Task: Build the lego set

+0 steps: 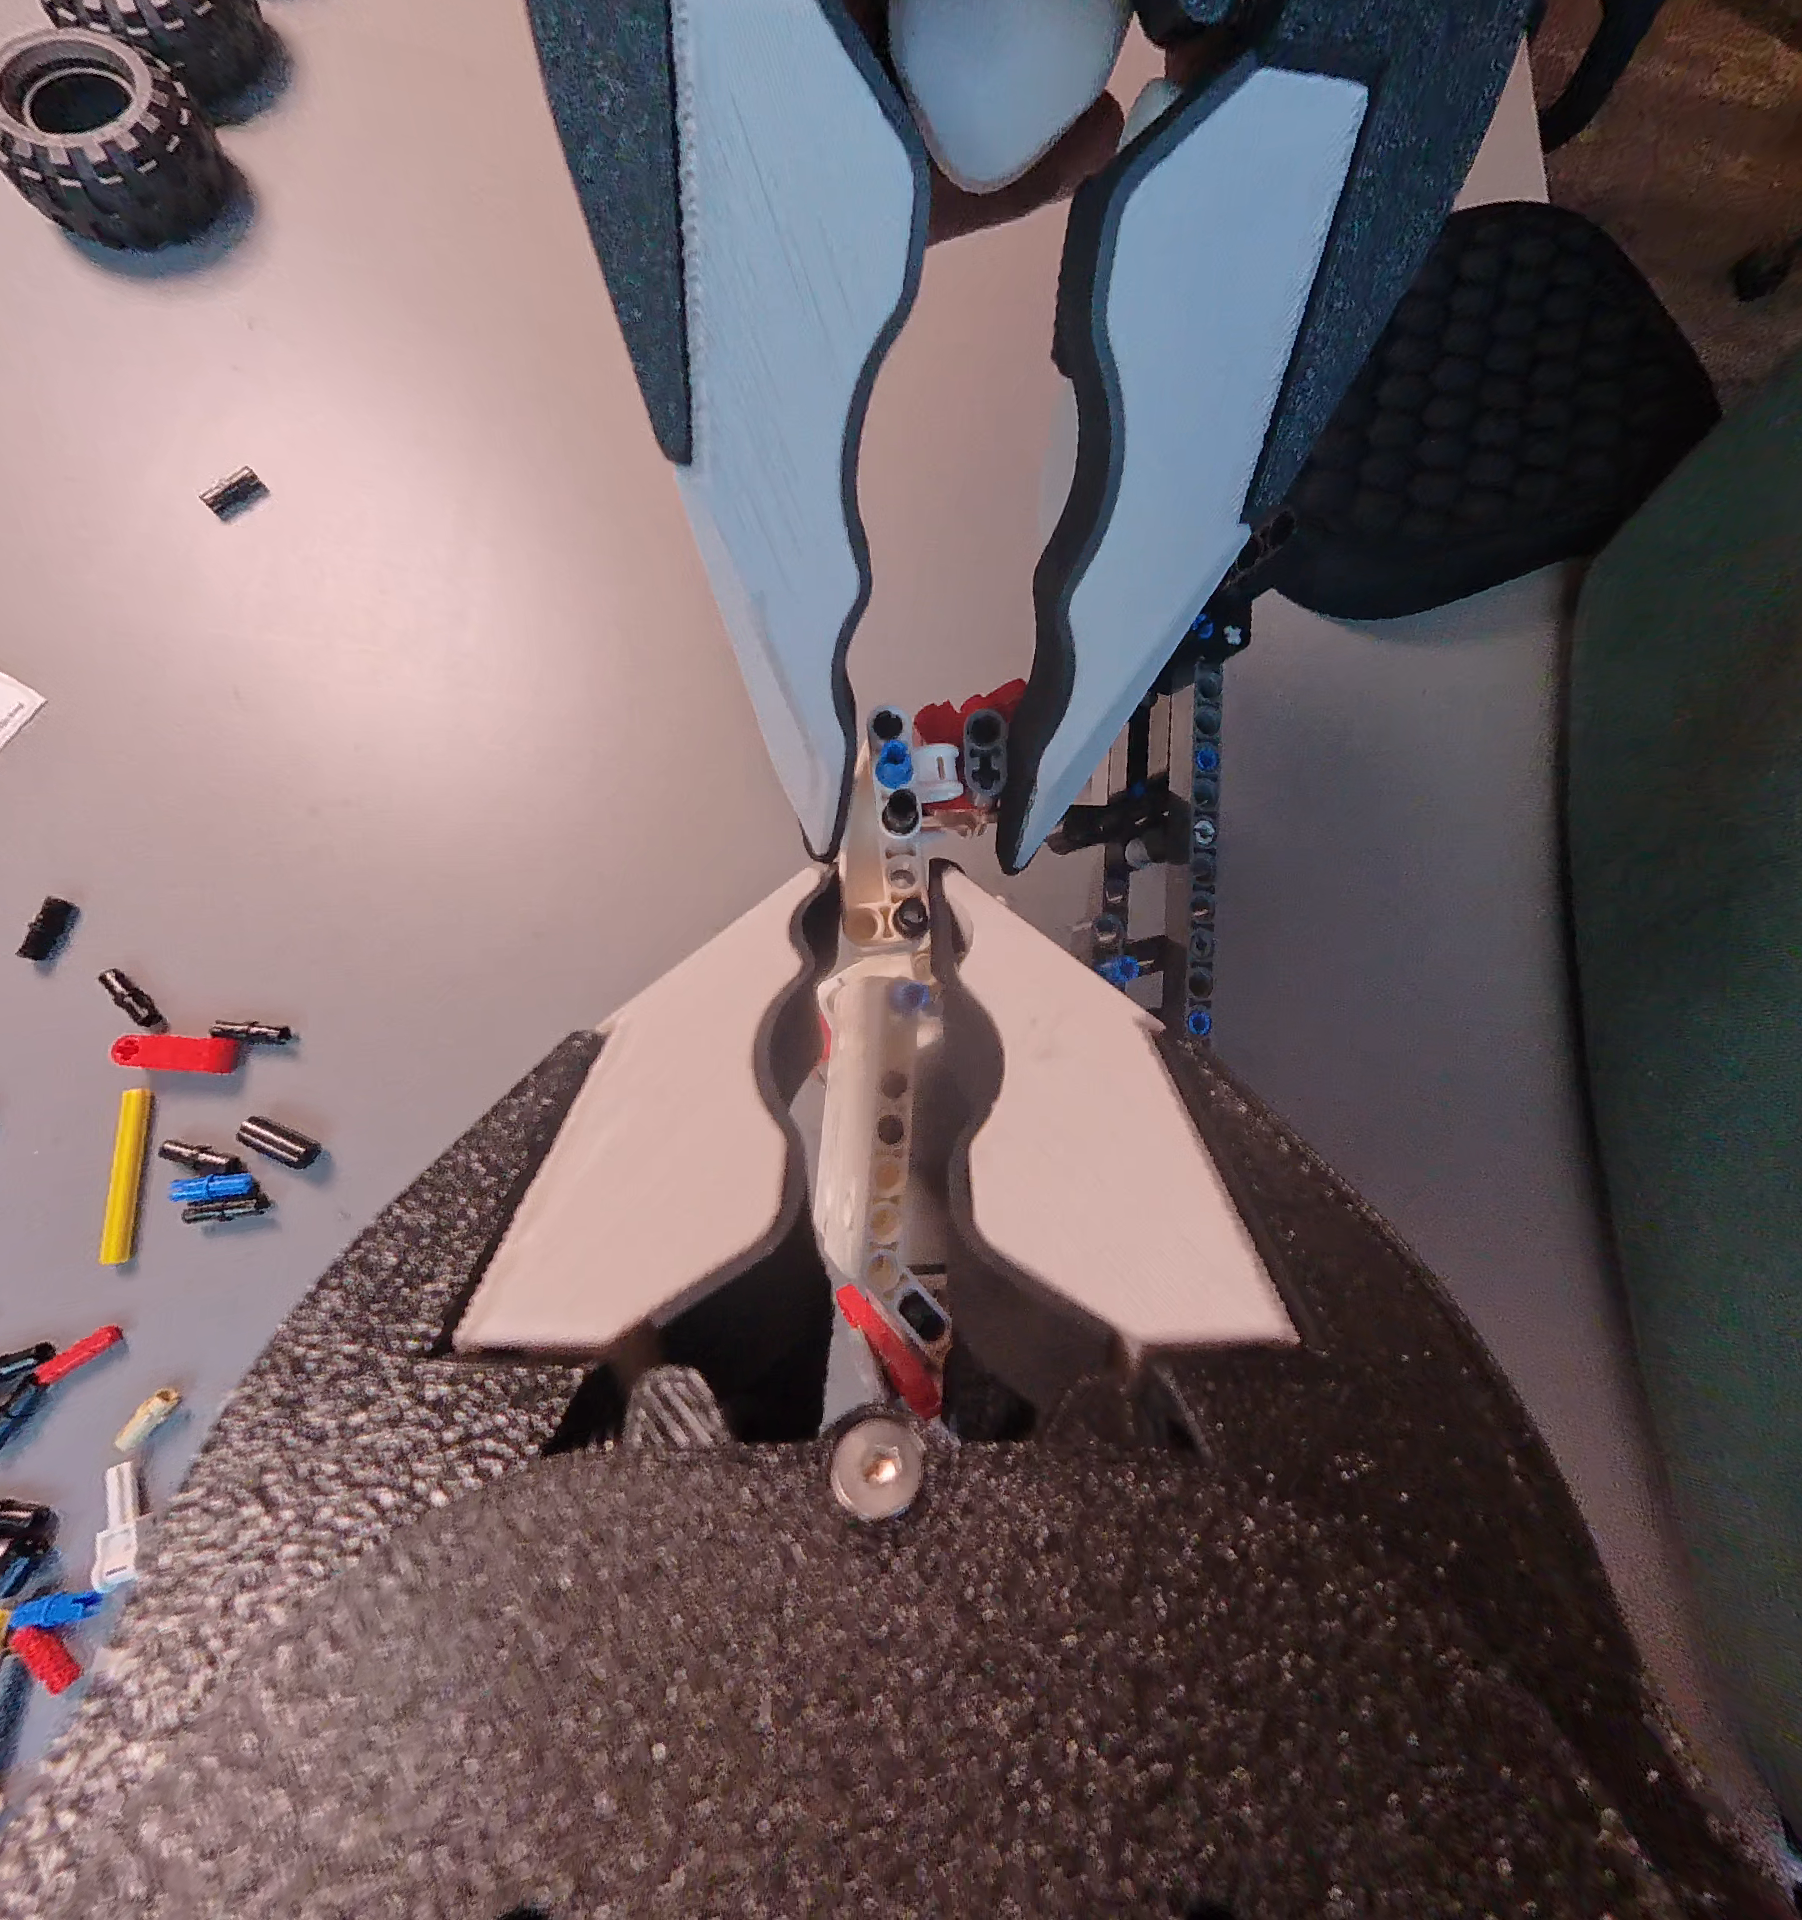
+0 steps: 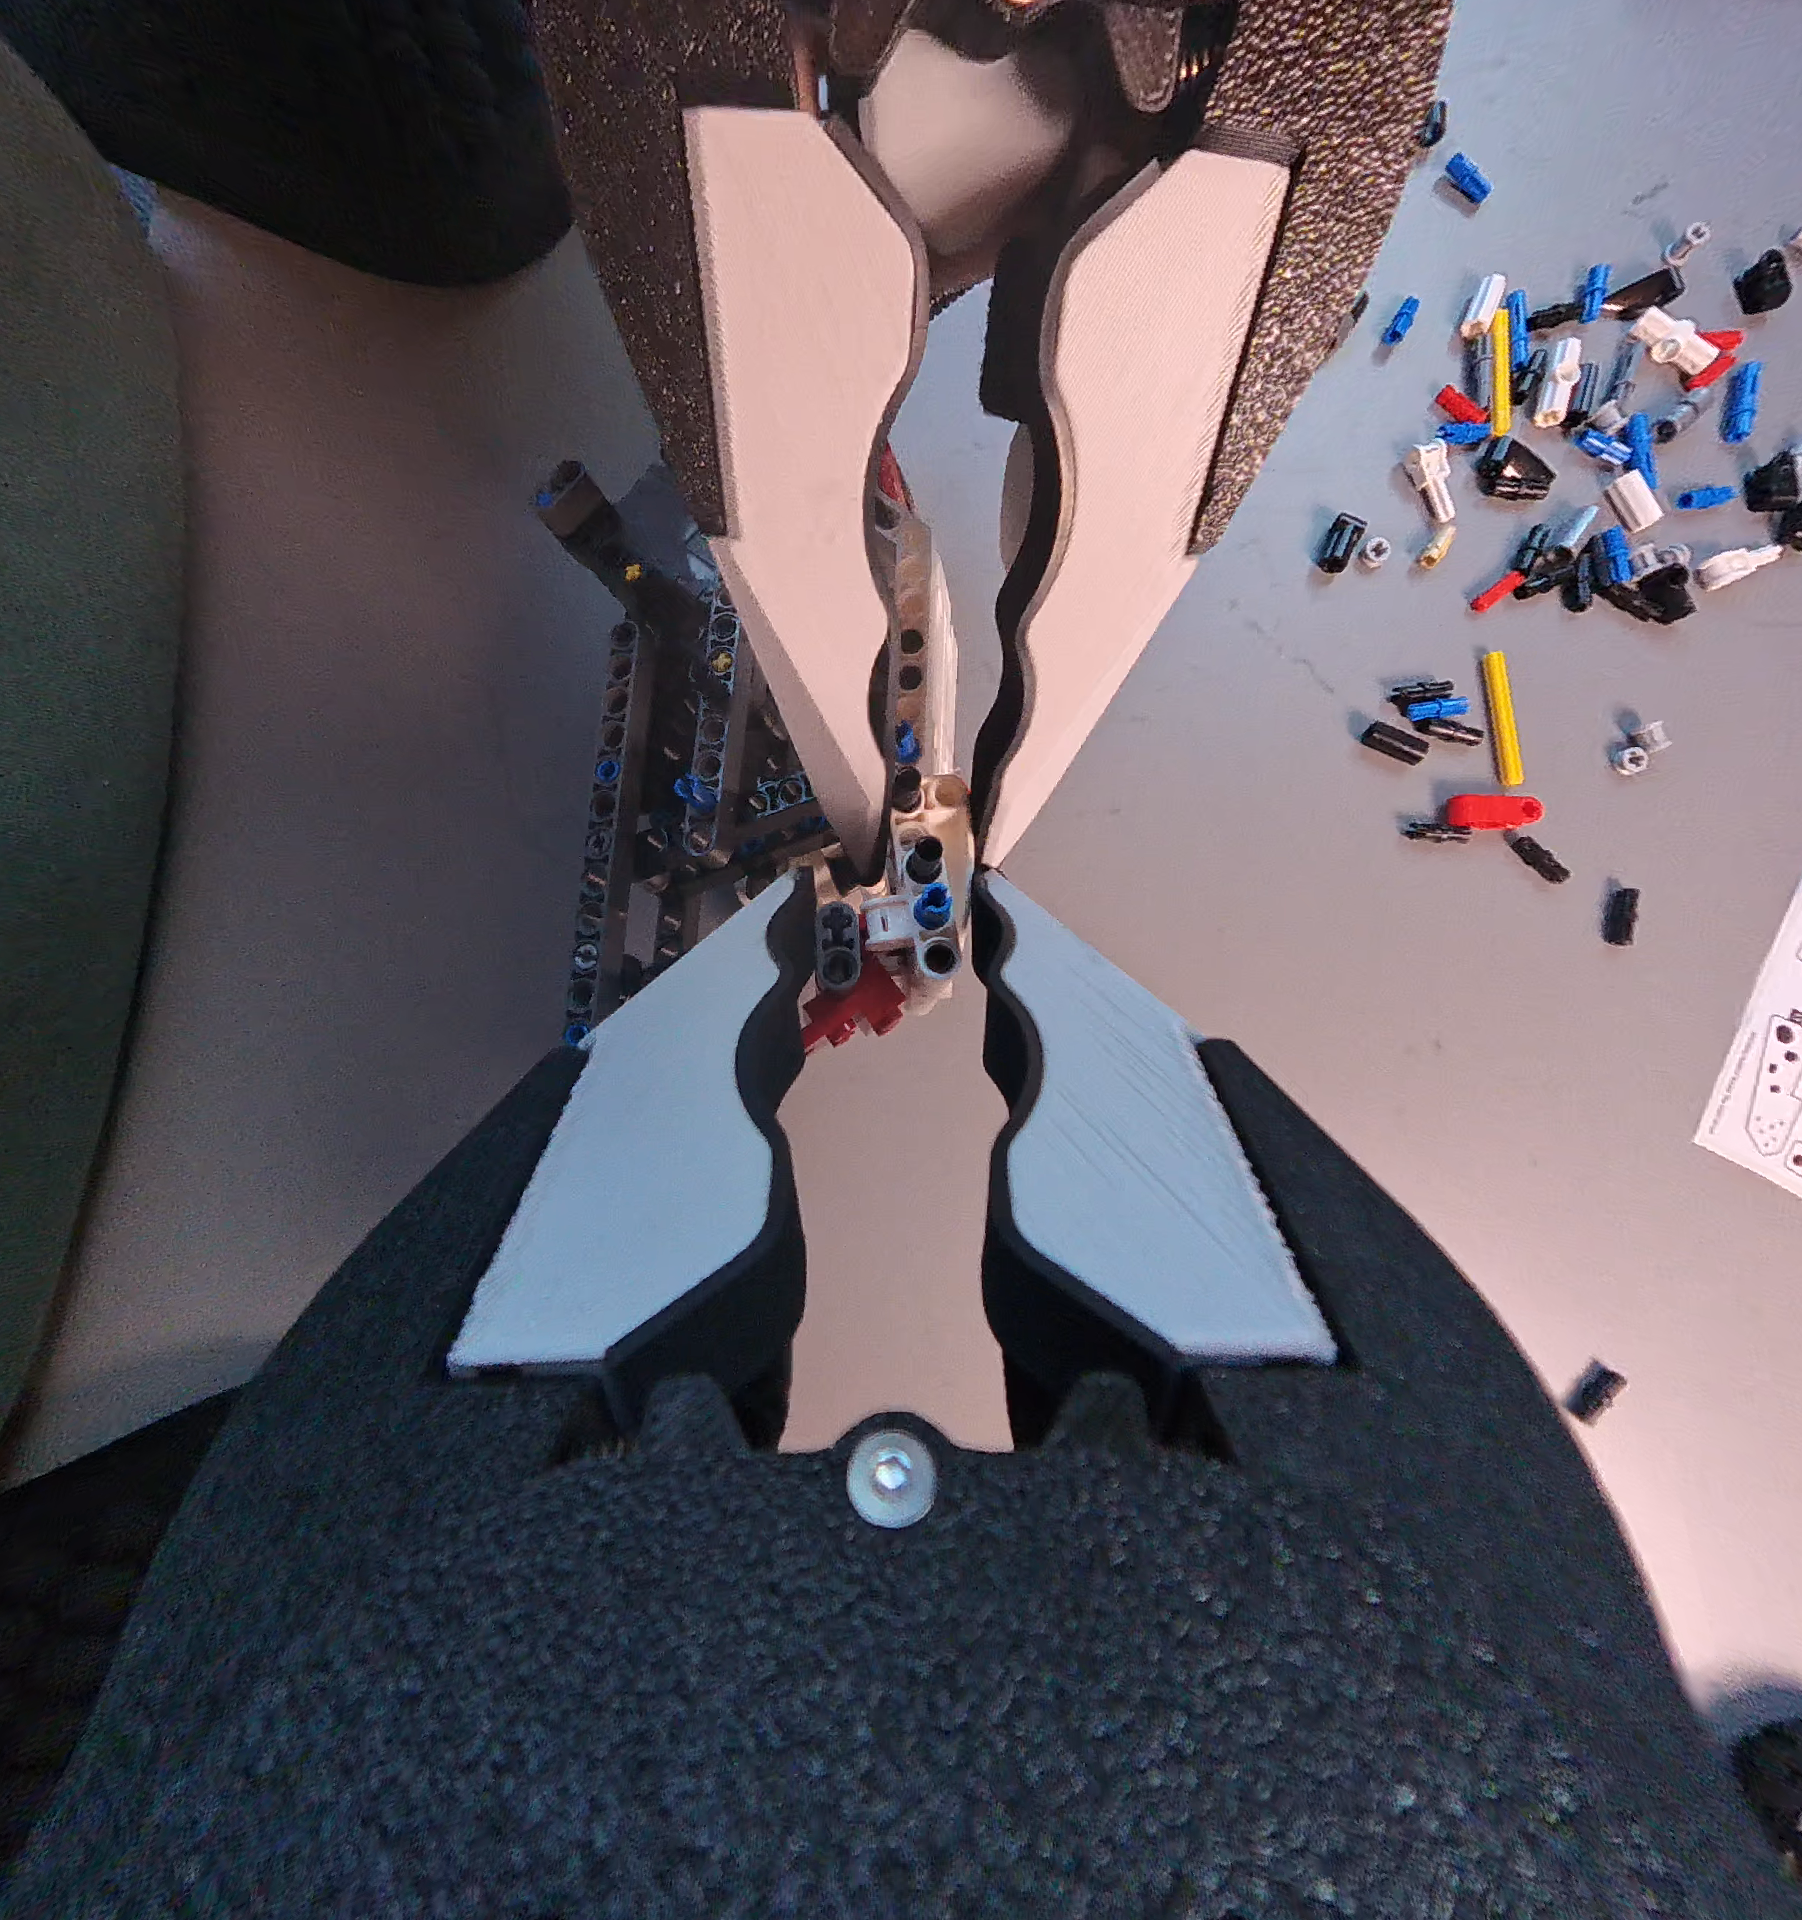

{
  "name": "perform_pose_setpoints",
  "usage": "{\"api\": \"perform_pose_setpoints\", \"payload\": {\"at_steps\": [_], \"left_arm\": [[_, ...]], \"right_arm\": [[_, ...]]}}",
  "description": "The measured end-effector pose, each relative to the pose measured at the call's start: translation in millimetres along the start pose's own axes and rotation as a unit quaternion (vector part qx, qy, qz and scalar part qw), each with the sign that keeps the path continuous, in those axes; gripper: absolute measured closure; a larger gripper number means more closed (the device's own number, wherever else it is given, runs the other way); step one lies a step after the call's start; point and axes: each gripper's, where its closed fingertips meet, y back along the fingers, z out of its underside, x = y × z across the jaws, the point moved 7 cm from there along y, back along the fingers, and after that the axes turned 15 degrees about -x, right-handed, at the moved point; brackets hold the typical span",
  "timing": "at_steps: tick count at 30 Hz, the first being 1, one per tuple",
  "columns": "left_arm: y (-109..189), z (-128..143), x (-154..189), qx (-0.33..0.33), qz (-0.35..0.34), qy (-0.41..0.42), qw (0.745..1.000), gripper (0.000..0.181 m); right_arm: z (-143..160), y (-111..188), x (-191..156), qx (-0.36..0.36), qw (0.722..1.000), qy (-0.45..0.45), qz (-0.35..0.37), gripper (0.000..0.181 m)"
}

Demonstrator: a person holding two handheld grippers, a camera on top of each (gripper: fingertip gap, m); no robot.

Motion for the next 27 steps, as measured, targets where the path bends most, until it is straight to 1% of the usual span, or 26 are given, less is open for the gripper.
{"api": "perform_pose_setpoints", "payload": {"at_steps": [3, 5, 7, 9, 12, 15, 17, 20, 27], "left_arm": [[5.5, 1.8, 1.5, 0.03, 0.006, 0.012, 0.999, 0.165], [17.8, 3.6, -0.1, 0.059, 0.009, 0.025, 0.998, 0.157], [31.4, 12.4, -4.2, 0.079, 0.008, 0.041, 0.996, 0.149], [38.7, 26.0, -6.0, 0.085, 0.026, 0.061, 0.994, 0.146], [33.2, 45.3, -5.0, 0.072, 0.048, 0.085, 0.993, 0.142], [21.4, 50.9, -1.3, 0.065, 0.051, 0.081, 0.993, 0.141], [13.9, 51.0, -1.6, 0.053, 0.055, 0.074, 0.994, 0.141], [6.5, 45.7, -0.6, 0.039, 0.073, 0.06, 0.995, 0.145], [1.2, 35.8, -5.4, -0.013, 0.082, 0.035, 0.996, 0.149]], "right_arm": [[-1.0, 3.3, -2.6, -0.004, 1.0, 0.014, 0.016, 0.153], [0.9, 5.5, -4.0, -0.006, 1.0, 0.021, 0.022, 0.153], [4.3, 5.1, -5.3, -0.017, 0.999, 0.027, 0.025, 0.153], [5.7, 3.7, -6.9, -0.036, 0.998, 0.038, 0.033, 0.153], [2.6, 2.0, -9.5, -0.068, 0.994, 0.066, 0.048, 0.153], [-1.2, -3.6, -9.9, -0.087, 0.991, 0.085, 0.059, 0.153], [-2.8, -5.9, -11.2, -0.09, 0.991, 0.088, 0.053, 0.153], [-1.7, -7.2, -10.3, -0.108, 0.986, 0.103, 0.07, 0.153], [-2.2, -9.1, -11.0, -0.117, 0.981, 0.126, 0.085, 0.153]]}}
